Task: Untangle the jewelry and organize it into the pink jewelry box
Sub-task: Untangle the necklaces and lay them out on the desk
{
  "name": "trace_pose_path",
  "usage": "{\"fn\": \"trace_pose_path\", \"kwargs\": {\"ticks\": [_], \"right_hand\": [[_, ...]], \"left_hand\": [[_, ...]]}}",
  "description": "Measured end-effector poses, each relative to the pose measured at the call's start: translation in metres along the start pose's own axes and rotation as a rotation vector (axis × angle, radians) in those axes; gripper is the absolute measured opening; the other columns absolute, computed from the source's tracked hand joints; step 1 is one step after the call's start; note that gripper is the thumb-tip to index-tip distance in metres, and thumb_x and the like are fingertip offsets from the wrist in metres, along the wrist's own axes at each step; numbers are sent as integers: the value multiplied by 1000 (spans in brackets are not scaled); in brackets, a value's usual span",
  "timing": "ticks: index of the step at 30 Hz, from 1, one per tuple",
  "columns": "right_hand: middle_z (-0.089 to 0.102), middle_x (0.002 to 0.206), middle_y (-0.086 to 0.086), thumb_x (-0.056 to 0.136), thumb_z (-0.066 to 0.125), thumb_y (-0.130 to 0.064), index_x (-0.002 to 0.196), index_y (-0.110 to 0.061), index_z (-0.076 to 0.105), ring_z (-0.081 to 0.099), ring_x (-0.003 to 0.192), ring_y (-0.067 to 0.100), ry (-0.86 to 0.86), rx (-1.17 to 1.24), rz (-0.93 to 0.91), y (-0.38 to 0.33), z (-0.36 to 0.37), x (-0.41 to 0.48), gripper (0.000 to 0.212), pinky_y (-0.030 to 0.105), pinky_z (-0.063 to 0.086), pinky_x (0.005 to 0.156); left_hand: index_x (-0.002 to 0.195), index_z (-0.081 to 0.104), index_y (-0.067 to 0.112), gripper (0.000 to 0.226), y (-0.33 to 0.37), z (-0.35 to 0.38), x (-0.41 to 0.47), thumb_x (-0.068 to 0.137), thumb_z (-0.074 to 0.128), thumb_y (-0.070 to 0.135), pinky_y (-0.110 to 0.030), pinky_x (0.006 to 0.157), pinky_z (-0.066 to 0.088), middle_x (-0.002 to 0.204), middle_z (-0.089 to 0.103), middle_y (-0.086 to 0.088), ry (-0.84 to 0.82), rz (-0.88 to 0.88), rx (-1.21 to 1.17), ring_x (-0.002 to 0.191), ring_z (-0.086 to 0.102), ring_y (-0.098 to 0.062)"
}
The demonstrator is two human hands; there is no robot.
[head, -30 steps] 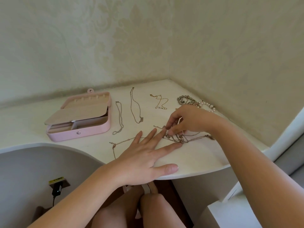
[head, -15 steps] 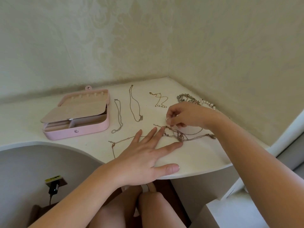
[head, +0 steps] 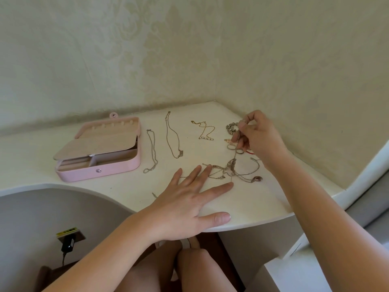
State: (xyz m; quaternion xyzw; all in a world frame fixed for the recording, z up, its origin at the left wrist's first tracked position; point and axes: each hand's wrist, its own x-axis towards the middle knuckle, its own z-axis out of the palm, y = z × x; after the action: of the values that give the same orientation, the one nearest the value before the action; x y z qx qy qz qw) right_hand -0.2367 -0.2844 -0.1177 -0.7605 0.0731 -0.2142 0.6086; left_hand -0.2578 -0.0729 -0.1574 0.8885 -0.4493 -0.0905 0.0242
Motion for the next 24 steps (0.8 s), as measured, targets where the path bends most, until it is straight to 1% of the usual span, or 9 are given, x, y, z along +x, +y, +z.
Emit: {"fn": "trace_pose_path", "kwargs": {"ticks": [5,9,11,13,16,18,19,21,24], "right_hand": [[65,61,-1,98,43,-11,83,-20,42,50,48,11,121,6,-139,-6,4,-1,17,25,41,49],[64,62,2,98,41,-9,85,-16,42,49,47,10,187,128,-151,-9,7,2,15,24,42,47],[64,62,2,98,43,-10,86,-14,43,50,47,10,91,165,-119,-13,7,6,13,22,42,47],[65,61,4,98,45,-10,85,-13,46,53,47,13,-65,198,-69,-21,7,12,13,23,44,49],[65,59,6,98,46,-10,84,-12,47,53,46,14,-231,247,-60,-34,9,20,14,23,44,47],[64,58,7,98,45,-11,85,-12,46,53,45,14,-331,268,-68,-42,11,25,13,20,43,45],[63,59,7,98,44,-12,86,-12,45,53,45,14,-378,268,-68,-44,13,27,13,20,43,44],[63,60,8,98,44,-13,87,-11,44,52,46,14,-459,256,-64,-48,16,32,12,20,42,44],[62,62,10,99,44,-13,88,-11,44,52,47,15,-535,234,-51,-48,18,42,11,20,43,45]], "left_hand": [[137,-14,58,66,-1,1,1,80,13,77,-40,114,-17,153,-27,9,28,2,-2,138,-28,-7],[141,-15,51,75,-2,3,1,77,14,78,-37,114,-17,151,-30,9,43,-17,-11,138,-27,-4],[144,-7,49,77,-3,2,0,77,18,79,-34,115,-16,153,-23,12,68,-16,-67,139,-24,-1],[143,11,51,74,-4,-2,-1,76,28,76,-29,115,-9,154,-7,18,122,-34,-306,140,-13,4],[127,44,46,53,-10,-13,6,77,46,63,-22,109,21,143,34,24,336,-130,-861,134,27,5],[111,55,39,25,-15,-20,20,86,57,42,-15,99,36,124,55,20,507,-185,-986,118,48,5],[107,58,36,20,-17,-24,28,88,60,30,-12,93,40,118,59,18,563,-191,-1008,111,54,5],[109,61,26,23,-18,-33,42,88,62,17,-6,82,43,113,64,12,596,-169,-1082,101,59,4],[104,68,13,20,-20,-43,59,85,65,12,-15,84,48,99,72,-3,574,-128,-1236,94,66,-8]]}}
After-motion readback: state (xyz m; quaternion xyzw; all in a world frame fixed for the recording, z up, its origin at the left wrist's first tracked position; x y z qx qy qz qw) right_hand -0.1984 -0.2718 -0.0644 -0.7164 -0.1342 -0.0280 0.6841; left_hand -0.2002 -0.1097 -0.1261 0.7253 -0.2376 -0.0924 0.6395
